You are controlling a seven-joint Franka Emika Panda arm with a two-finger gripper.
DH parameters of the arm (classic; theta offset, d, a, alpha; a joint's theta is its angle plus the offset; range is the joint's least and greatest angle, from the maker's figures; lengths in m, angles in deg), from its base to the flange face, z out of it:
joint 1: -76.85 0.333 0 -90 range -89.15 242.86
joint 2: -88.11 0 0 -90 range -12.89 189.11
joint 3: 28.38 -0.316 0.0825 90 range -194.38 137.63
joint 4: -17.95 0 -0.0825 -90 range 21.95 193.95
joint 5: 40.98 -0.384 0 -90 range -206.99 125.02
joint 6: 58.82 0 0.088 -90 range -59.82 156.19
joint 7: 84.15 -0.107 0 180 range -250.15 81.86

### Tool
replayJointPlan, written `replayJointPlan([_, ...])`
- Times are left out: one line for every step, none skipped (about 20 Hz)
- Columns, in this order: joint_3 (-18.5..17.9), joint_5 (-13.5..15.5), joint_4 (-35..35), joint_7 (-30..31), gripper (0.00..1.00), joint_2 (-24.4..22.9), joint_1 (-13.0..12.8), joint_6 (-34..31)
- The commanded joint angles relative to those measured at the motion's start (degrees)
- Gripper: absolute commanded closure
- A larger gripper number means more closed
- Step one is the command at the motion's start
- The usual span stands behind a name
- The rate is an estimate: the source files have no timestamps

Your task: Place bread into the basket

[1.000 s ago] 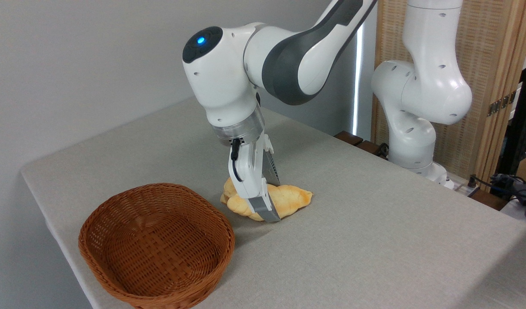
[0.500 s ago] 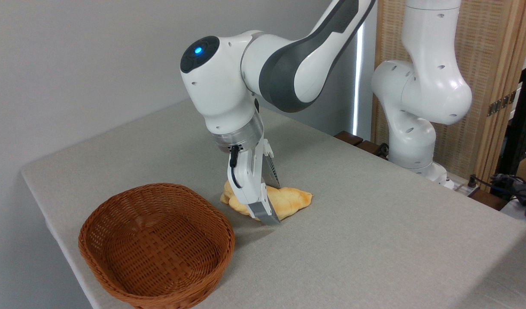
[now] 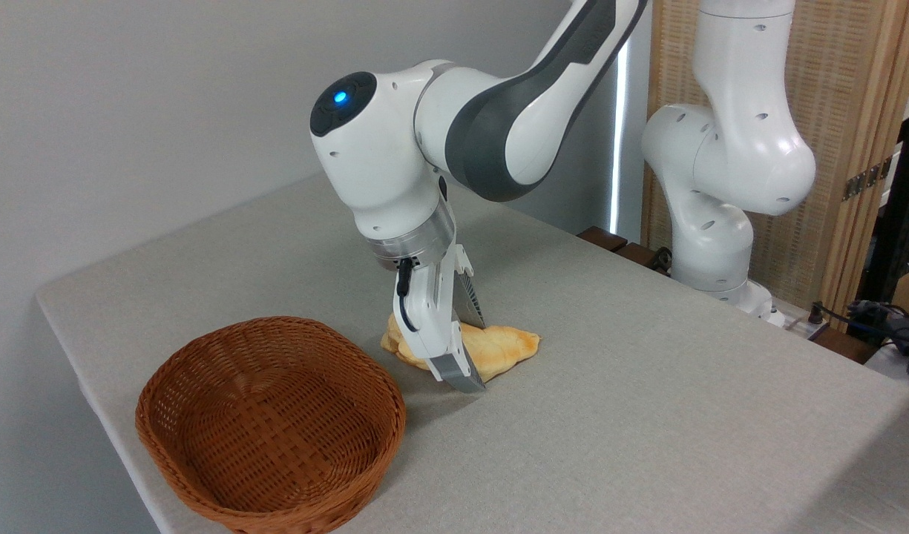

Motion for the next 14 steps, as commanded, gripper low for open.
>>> replayJointPlan([-0.3,-0.3,0.2,-0.6,0.52,0.6,-0.2,1.3])
replayJointPlan([-0.3,-0.3,0.3,-0.6,0.52,0.8,-0.2,1.2])
replayJointPlan([-0.3,-0.3,0.2,-0.6,0.50,0.8,-0.2,1.2])
replayJointPlan([-0.3,-0.3,0.2,-0.7,0.50,0.8,-0.2,1.2])
replayJointPlan([-0.3,-0.3,0.2,-0.7,0.49,0.8,-0.2,1.2])
replayJointPlan([-0.3,-0.3,0.2,-0.7,0.49,0.8,-0.2,1.2])
replayJointPlan([-0.3,-0.3,0.2,-0.8,0.49,0.8,-0.2,1.1])
replayJointPlan([-0.3,-0.3,0.2,-0.8,0.49,0.8,-0.3,1.1])
replayJointPlan([-0.3,-0.3,0.2,-0.8,0.48,0.8,-0.2,1.1])
replayJointPlan([-0.2,-0.3,0.2,-0.8,0.48,0.8,-0.3,1.2])
replayJointPlan([-0.3,-0.3,0.1,-0.8,0.47,0.6,-0.3,1.1])
replayJointPlan([-0.3,-0.2,-0.1,-0.8,0.45,0.2,-0.2,1.0])
replayJointPlan([-0.3,-0.1,-0.2,-0.7,0.45,0.1,-0.2,0.9])
replayJointPlan([-0.4,0.0,-0.3,-0.3,0.45,-0.5,-0.2,0.8])
